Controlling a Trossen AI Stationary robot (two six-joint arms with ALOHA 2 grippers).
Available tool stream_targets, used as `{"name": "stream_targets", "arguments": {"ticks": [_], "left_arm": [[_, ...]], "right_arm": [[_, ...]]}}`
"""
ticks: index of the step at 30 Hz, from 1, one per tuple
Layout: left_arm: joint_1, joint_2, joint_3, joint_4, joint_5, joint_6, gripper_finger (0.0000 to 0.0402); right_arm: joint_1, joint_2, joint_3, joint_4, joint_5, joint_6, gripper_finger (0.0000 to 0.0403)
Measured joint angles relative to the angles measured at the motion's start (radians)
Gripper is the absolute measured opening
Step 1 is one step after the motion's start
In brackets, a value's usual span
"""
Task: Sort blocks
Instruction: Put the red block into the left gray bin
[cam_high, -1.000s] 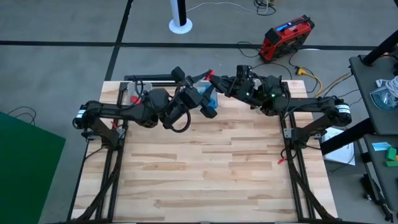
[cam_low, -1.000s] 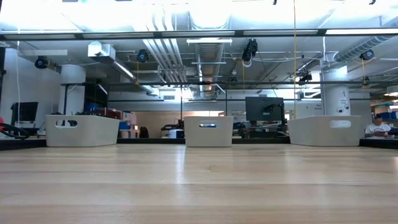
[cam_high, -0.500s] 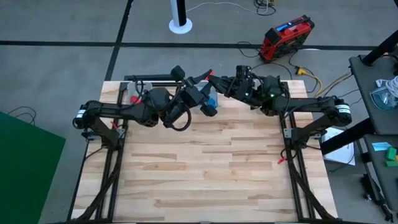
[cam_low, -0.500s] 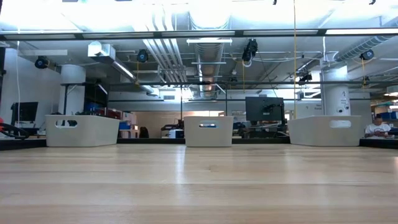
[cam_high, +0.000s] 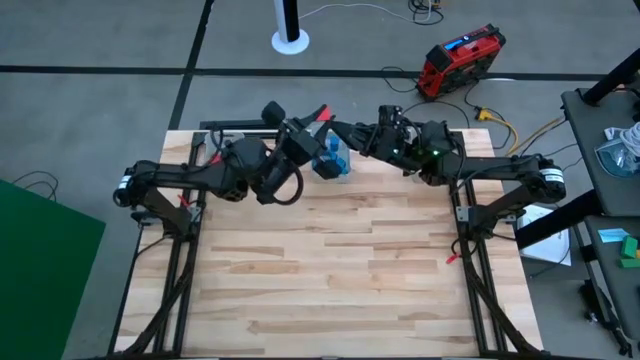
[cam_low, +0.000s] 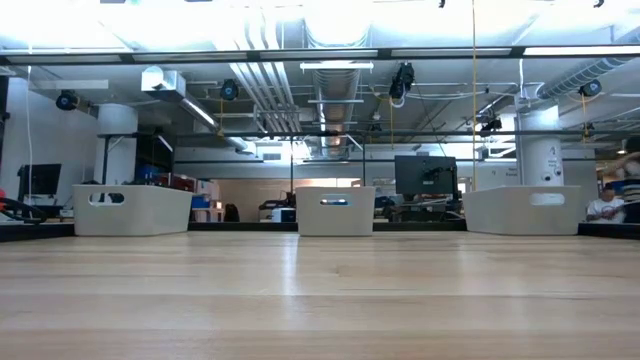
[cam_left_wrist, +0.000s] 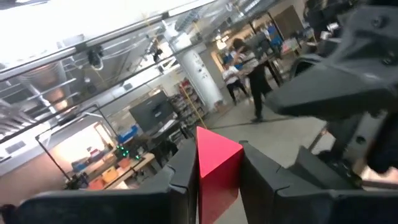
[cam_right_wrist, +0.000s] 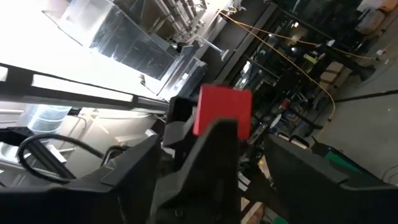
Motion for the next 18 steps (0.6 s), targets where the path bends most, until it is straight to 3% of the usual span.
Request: {"name": "stream_targets", "arguments": {"ticks": [5,8,13,18], "left_arm": [[0.014,-0.045,0.0,-0.148,-0.042,-0.068,0.0063],[0.043,-0.099,0.0,-0.341,-0.062,-0.201,0.0063],[0.137,-0.192,0.0,-0.871,0.002,-0.685,0.0063],[0.296,-0.237,-0.007,-1.446,0.205,-1.193,0.0063]], "right_arm": [[-0.005,-0.008,0.0,-0.021,0.0,0.005,0.028],[-0.006,-0.023,0.0,-0.063,0.0,-0.001,0.0266],[-0.006,-0.05,0.0,-0.147,0.001,-0.039,0.0235],[-0.006,-0.064,0.001,-0.197,0.002,-0.072,0.0209]]}}
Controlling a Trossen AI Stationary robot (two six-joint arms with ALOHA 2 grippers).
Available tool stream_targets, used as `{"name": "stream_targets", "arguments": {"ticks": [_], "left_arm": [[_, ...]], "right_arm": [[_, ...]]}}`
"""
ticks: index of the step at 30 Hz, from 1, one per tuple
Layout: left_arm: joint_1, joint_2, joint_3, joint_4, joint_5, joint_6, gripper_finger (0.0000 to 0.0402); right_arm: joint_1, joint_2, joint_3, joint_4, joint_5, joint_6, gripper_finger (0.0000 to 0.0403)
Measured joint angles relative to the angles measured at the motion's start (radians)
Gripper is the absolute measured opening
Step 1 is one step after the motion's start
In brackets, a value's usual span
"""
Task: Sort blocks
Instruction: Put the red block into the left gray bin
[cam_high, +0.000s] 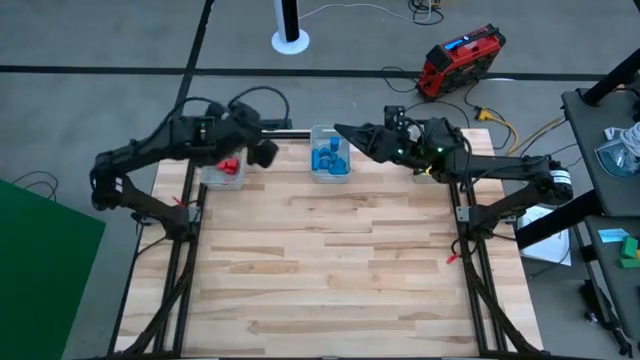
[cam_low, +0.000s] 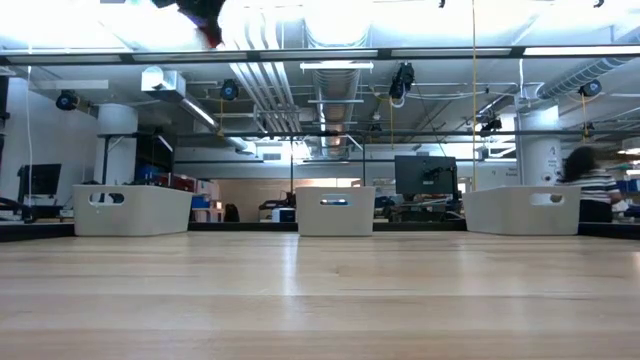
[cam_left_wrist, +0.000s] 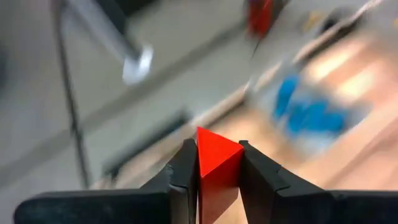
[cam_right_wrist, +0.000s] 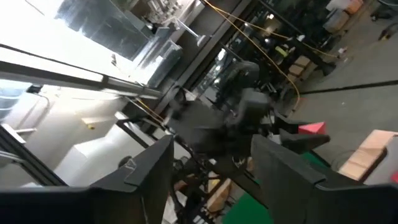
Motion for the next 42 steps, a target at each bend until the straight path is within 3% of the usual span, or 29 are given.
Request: {"name": "stream_targets", "arguments": {"ticks": [3,6,12,14,20,28,42], "left_arm": [[0.096,0.006,-0.019,-0.241,0.08,-0.205,0.0063],[0.198,0.013,-0.056,-0.339,0.188,-0.243,0.0064],[0.383,0.004,-0.217,-0.22,0.446,-0.077,0.0064],[0.443,0.001,-0.276,-0.193,0.487,-0.036,0.0064],[0.572,0.0,-0.448,-0.151,0.522,0.005,0.0065],[0.639,-0.001,-0.601,-0.01,0.522,0.03,0.0065],[0.699,-0.001,-0.631,0.055,0.408,0.058,0.0079]], "right_arm": [[0.0,0.001,0.0,-0.012,0.0,-0.01,0.0198],[0.001,0.001,0.0,-0.018,0.0,-0.013,0.019],[0.001,0.001,0.0,-0.021,-0.006,-0.013,0.0183],[0.003,0.001,0.0,-0.022,-0.014,-0.013,0.0183],[0.003,0.002,0.0,-0.047,-0.029,-0.013,0.0184],[0.003,0.002,0.0,-0.05,-0.029,-0.025,0.0182],[0.003,0.002,0.0,-0.093,-0.028,-0.037,0.0183]]}}
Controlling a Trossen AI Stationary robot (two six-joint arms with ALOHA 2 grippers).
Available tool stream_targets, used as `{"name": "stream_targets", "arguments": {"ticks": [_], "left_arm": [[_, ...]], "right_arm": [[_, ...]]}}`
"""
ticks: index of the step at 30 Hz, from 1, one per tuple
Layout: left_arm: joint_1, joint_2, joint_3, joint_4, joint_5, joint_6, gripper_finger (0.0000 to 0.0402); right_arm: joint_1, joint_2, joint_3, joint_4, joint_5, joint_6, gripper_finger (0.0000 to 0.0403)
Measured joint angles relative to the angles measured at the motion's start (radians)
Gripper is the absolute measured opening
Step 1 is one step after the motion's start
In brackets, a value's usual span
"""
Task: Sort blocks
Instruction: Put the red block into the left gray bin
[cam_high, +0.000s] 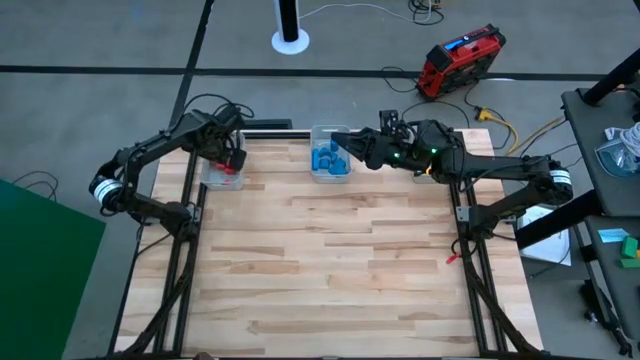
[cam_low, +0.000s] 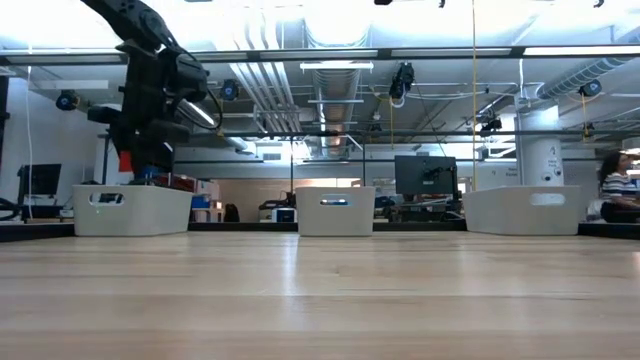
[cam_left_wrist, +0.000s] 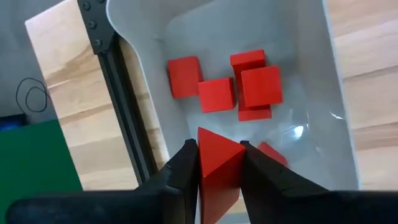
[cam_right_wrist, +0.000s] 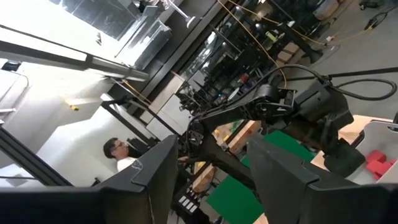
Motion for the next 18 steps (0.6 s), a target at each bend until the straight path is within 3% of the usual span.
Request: {"name": "stream_targets", "arguments": {"ticks": [18], "left_arm": [[-0.001,0.004,-0.004,0.021,-0.02,-0.03,0.008]], "right_arm": [[0.0,0.0,0.0,0.0,0.0,-0.002,0.019]]}}
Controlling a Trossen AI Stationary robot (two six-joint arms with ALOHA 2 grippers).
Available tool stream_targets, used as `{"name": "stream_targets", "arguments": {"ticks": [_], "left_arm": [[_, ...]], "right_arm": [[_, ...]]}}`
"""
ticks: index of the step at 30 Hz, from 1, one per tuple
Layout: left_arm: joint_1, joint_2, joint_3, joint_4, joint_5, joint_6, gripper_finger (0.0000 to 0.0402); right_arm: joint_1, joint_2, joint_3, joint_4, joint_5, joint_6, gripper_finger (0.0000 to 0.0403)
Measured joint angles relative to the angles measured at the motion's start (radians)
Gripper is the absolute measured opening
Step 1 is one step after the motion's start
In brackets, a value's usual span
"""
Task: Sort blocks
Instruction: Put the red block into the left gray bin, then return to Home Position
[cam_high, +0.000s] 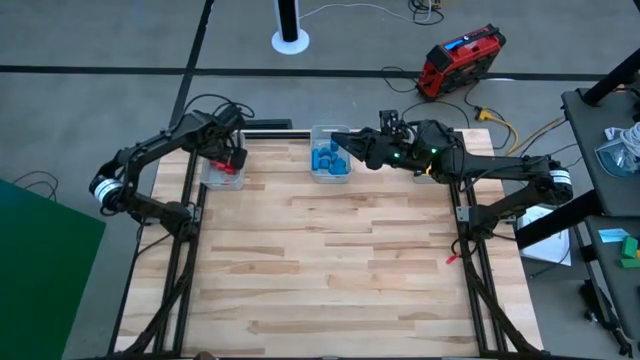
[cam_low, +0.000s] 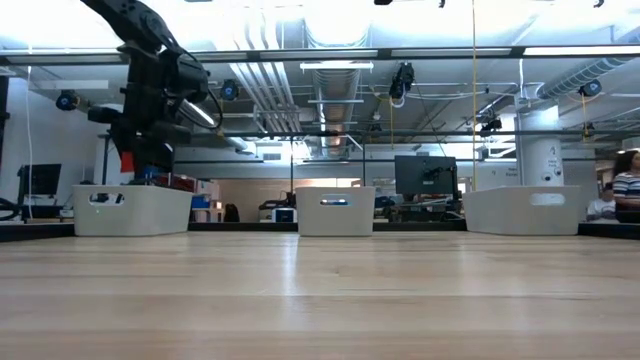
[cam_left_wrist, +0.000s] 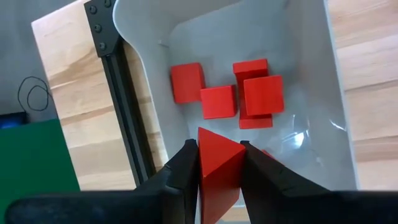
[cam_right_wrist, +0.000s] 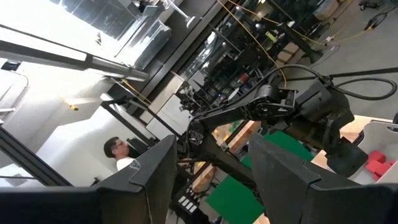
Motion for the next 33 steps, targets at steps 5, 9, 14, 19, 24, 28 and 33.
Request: {"name": "stream_targets", "arguments": {"ticks": [5,9,14,19,24,28,33], "left_arm": [[0.0,0.009,0.0,0.0,-0.007,-0.005,0.008],[0.0,0.013,0.0,0.0,-0.008,-0.006,0.0081],[0.0,0.013,0.0,0.0,-0.009,-0.01,0.0087],[0.0,0.013,0.0,0.003,-0.011,-0.013,0.0119],[0.0,0.012,0.0,0.002,-0.018,-0.005,0.0145],[-0.017,-0.018,0.0,0.0,-0.041,-0.01,0.0151],[-0.071,-0.102,0.0,-0.039,-0.026,-0.109,0.0151]], "right_arm": [[0.0,0.0,0.0,0.0,0.0,0.0,0.0191],[0.0,0.0,0.0,0.0,0.0,0.0,0.0192],[0.0,0.0,0.0,0.0,0.0,-0.006,0.0189],[0.0,0.0,0.0,-0.003,0.0,-0.007,0.0195],[0.0,0.0,0.0,-0.005,0.0,-0.012,0.0194],[0.0,0.0,0.0,-0.032,-0.001,-0.015,0.0196],[0.0,0.0,0.0,-0.054,-0.017,-0.035,0.0194]]}}
